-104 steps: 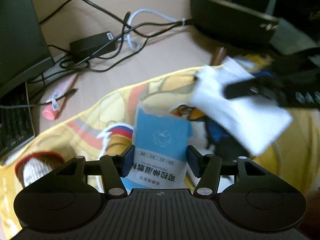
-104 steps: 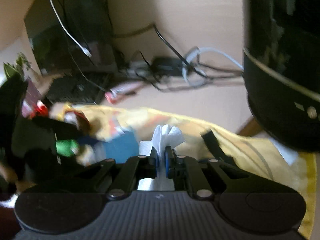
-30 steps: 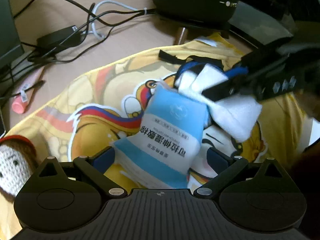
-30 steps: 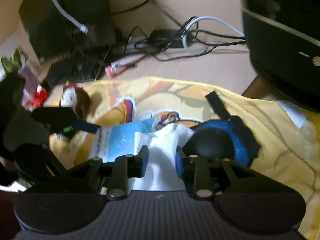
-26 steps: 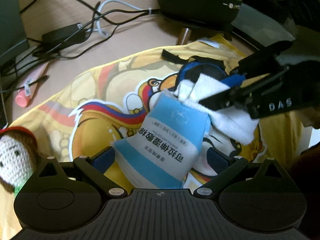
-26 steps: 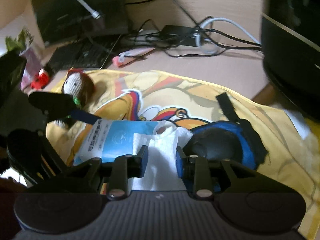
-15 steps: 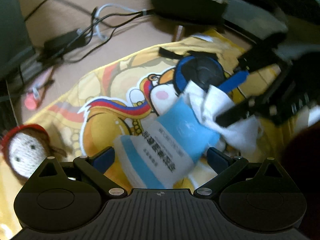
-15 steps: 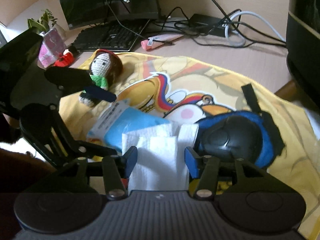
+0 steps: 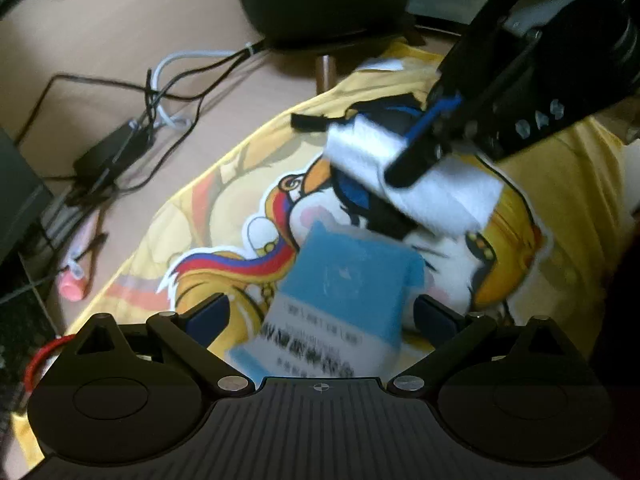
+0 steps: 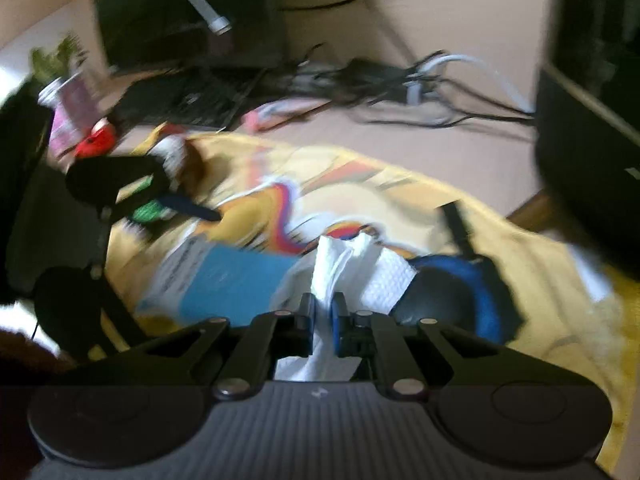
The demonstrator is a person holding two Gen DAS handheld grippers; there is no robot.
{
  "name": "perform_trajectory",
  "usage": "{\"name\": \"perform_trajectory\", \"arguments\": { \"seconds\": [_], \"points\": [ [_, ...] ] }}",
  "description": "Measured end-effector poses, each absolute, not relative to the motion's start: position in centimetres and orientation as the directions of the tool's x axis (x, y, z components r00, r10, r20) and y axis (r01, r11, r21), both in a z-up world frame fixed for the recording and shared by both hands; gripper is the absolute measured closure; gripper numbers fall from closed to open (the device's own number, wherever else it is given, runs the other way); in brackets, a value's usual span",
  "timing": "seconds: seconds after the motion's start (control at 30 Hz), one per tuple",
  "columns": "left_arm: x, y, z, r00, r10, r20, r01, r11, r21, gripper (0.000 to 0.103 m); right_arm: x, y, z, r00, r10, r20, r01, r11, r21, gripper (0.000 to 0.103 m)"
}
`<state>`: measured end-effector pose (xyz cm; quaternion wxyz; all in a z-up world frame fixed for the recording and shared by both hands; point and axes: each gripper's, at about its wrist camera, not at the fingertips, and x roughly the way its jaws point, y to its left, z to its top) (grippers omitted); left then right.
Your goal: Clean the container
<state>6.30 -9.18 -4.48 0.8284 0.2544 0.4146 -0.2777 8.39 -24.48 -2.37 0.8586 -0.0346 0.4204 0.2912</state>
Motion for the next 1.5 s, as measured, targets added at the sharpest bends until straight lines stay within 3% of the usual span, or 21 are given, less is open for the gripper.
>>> {"name": "perform_trajectory", "arguments": {
  "seconds": [0.17, 0.27, 0.37, 0.5, 0.7, 0.9, 0.97, 1.0, 1.03, 1.1, 1.27, 1.33, 1.43, 1.5],
  "points": [
    [10.2, -6.0, -4.3, 0.524, -0.213, -0.824, 0.382, 0.924, 0.004, 0.002, 9.4, -25.6, -0.7, 0.509, 0.522, -0.684, -0.487, 0.830, 0.271, 0.093],
    [10.8, -2.9, -2.3, 0.542, -0.266, -0.797, 0.257, 0.956, -0.144, 0.002, 10.0, -25.1, -0.6, 0.512, 0.523, -0.681, -0.478, 0.833, 0.280, 0.093],
    [9.8, -0.5, 0.0, 0.588, -0.269, -0.763, 0.213, 0.961, -0.174, 0.002, 10.1, -23.9, -0.8, 0.462, 0.590, -0.662, -0.497, 0.791, 0.357, 0.093],
    [9.1, 1.6, 0.2, 0.549, -0.280, -0.787, 0.135, 0.959, -0.248, 0.002, 10.3, -20.7, -2.3, 0.329, 0.704, -0.629, -0.549, 0.685, 0.479, 0.093],
    [7.6, 0.6, -2.1, 0.446, -0.386, -0.807, 0.146, 0.922, -0.360, 0.002, 11.6, -21.4, -5.1, 0.304, 0.704, -0.642, -0.457, 0.699, 0.550, 0.092],
    [7.9, -1.8, -4.1, 0.407, -0.412, -0.815, 0.164, 0.911, -0.379, 0.002, 11.5, -23.5, -7.1, 0.345, 0.595, -0.726, -0.372, 0.797, 0.476, 0.090],
    [7.8, -2.3, -4.3, 0.406, -0.399, -0.822, 0.185, 0.917, -0.353, 0.002, 10.5, -22.9, -6.4, 0.407, 0.553, -0.727, -0.422, 0.820, 0.387, 0.080],
    [7.9, -2.6, -4.3, 0.407, -0.392, -0.825, 0.198, 0.920, -0.339, 0.002, 10.1, -22.5, -5.9, 0.441, 0.527, -0.726, -0.448, 0.830, 0.331, 0.059],
    [7.8, -2.6, -4.3, 0.407, -0.391, -0.826, 0.205, 0.920, -0.335, 0.001, 9.8, -22.0, -5.7, 0.477, 0.495, -0.726, -0.462, 0.844, 0.272, 0.049],
    [7.8, -2.2, -4.3, 0.400, -0.400, -0.825, 0.205, 0.916, -0.345, 0.001, 10.3, -21.1, -5.7, 0.493, 0.468, -0.734, -0.473, 0.852, 0.225, 0.047],
    [7.8, -1.2, -4.3, 0.408, -0.364, -0.837, 0.167, 0.931, -0.323, 0.001, 11.6, -20.5, -7.1, 0.443, 0.519, -0.731, -0.467, 0.830, 0.306, 0.049],
    [7.4, -1.2, -4.3, 0.402, -0.372, -0.836, 0.176, 0.928, -0.328, 0.001, 11.1, -20.1, -7.1, 0.429, 0.526, -0.734, -0.508, 0.813, 0.286, 0.068],
    [7.3, -1.1, -4.2, 0.402, -0.397, -0.825, 0.165, 0.918, -0.361, 0.001, 9.7, -19.7, -7.2, 0.445, 0.501, -0.743, -0.583, 0.791, 0.184, 0.088],
    [7.3, -1.0, -4.2, 0.406, -0.401, -0.821, 0.152, 0.916, -0.372, 0.001, 9.4, -20.5, -7.1, 0.433, 0.510, -0.743, -0.579, 0.789, 0.204, 0.093]
  ]
}}
